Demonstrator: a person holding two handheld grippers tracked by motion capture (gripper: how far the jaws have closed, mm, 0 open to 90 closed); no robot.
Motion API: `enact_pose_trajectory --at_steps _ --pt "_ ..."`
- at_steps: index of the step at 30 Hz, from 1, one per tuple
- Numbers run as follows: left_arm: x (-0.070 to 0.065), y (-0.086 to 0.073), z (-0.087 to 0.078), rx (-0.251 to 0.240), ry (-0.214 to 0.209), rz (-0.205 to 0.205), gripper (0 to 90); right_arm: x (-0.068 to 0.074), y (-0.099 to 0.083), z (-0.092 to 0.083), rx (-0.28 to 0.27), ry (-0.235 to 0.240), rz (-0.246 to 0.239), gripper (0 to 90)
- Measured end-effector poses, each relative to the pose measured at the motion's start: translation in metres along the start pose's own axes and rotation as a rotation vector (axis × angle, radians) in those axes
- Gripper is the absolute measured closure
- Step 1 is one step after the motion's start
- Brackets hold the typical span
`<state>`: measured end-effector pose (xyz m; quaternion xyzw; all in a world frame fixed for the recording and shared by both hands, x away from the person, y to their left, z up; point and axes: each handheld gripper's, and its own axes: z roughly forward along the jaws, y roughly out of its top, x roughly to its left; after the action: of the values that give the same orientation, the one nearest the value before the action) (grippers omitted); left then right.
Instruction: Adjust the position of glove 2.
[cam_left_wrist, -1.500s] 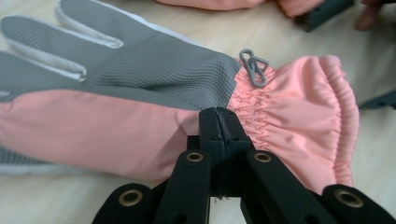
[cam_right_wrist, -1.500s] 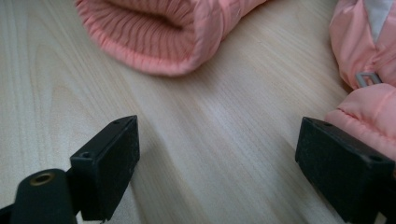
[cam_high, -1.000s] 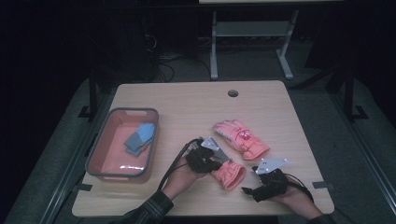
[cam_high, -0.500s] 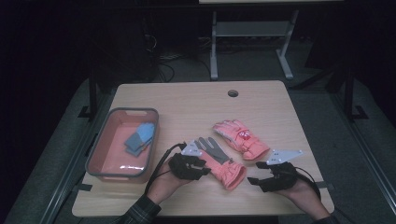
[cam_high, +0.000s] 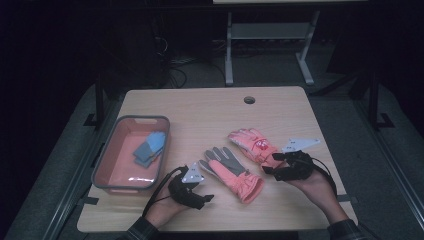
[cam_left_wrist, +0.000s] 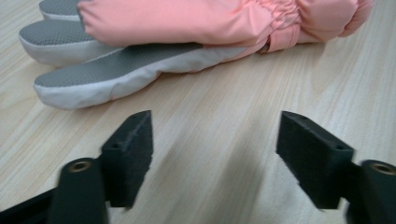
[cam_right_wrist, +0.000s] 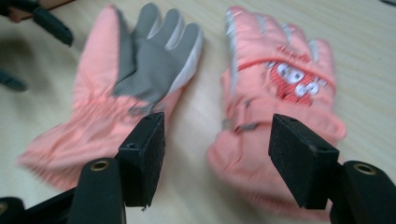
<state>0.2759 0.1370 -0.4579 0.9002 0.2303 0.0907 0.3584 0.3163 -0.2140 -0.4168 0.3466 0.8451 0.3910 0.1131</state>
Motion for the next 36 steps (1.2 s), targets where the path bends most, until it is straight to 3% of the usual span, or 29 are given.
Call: enact_pose_trajectory --at_steps 3,9,11,15,22,27,31,36 --pt "0.001 -0.003 0.002 0.007 0.002 -0.002 15.1 -0.008 0.008 0.01 0.004 -0.009 0.005 36.5" --pt "0.002 -0.008 0.008 0.03 0.015 0.024 14.3 -0.023 0.022 0.029 0.002 -0.02 0.012 36.9" --pt "0.002 -0.011 0.008 0.005 0.02 0.021 13.4 -0.028 0.028 0.036 0.015 -0.008 0.017 36.6" --pt "0.004 -0.017 0.01 -0.042 -0.008 0.0 12.5 -0.037 0.038 0.048 0.055 0.003 0.024 34.5" --pt "0.005 -0.018 0.009 -0.05 -0.01 -0.002 12.2 -0.051 0.045 0.065 0.123 -0.006 0.013 28.6" --pt "0.007 -0.019 0.008 -0.044 -0.012 0.004 12.3 -0.058 0.04 0.077 0.192 0.02 0.015 25.8" --pt "0.007 -0.019 0.008 -0.046 -0.011 0.003 12.4 -0.061 0.036 0.085 0.214 0.046 0.026 28.4" --pt "0.007 -0.019 0.008 -0.047 -0.01 0.002 12.5 -0.059 0.036 0.085 0.22 0.05 0.007 42.6"
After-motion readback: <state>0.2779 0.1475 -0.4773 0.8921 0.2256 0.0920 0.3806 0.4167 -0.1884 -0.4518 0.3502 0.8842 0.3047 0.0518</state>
